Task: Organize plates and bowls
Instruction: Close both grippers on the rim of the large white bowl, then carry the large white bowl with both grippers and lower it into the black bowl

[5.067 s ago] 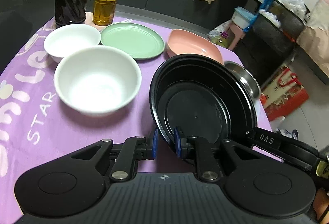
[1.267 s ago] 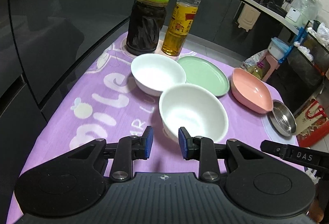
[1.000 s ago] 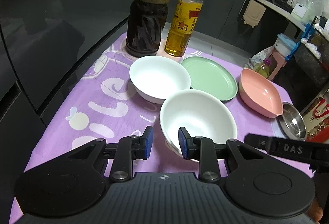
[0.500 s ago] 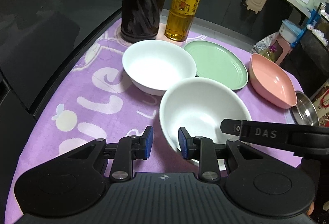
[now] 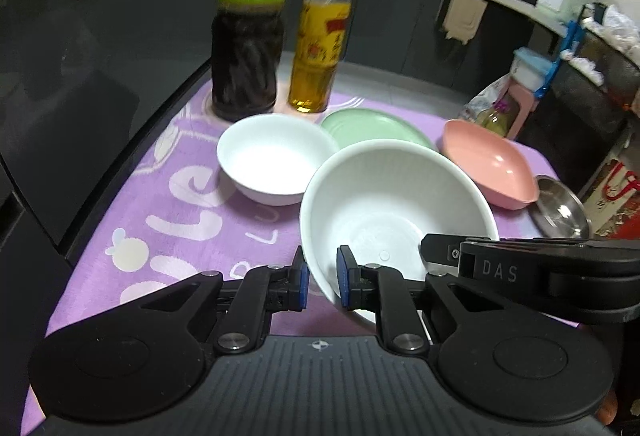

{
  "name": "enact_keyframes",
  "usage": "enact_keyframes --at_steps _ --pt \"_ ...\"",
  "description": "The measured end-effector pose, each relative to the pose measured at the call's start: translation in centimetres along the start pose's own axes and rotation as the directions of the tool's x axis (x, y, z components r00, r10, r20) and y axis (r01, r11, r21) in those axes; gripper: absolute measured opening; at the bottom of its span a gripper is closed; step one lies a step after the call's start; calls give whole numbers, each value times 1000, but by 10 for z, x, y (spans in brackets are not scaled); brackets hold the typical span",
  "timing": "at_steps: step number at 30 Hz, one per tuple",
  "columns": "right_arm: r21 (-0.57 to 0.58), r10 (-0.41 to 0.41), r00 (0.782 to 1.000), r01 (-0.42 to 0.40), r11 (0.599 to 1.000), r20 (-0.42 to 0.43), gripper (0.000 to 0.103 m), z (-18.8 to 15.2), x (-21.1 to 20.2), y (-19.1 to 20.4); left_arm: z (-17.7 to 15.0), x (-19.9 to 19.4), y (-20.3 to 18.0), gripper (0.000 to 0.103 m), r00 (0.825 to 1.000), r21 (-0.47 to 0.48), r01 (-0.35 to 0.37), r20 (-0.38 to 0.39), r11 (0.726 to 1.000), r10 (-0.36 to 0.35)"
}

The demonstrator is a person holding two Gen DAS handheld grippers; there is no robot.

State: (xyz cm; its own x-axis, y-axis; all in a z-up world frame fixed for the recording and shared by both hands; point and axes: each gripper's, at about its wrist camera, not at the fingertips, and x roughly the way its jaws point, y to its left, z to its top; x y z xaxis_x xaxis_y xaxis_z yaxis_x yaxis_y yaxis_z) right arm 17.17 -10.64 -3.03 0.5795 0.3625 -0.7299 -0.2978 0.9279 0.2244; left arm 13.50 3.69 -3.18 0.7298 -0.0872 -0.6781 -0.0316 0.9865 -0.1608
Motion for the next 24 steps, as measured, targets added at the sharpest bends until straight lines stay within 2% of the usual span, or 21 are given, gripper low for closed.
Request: enact_keyframes --at_steps 11,24 --pt "31 -9 999 8 999 50 15 -33 -58 5 -20 -58 -8 14 994 25 94 59 995 -95" --pt "48 -16 996 11 999 85 16 -74 -106 17 -53 -101 -14 14 989 50 120 79 992 -124"
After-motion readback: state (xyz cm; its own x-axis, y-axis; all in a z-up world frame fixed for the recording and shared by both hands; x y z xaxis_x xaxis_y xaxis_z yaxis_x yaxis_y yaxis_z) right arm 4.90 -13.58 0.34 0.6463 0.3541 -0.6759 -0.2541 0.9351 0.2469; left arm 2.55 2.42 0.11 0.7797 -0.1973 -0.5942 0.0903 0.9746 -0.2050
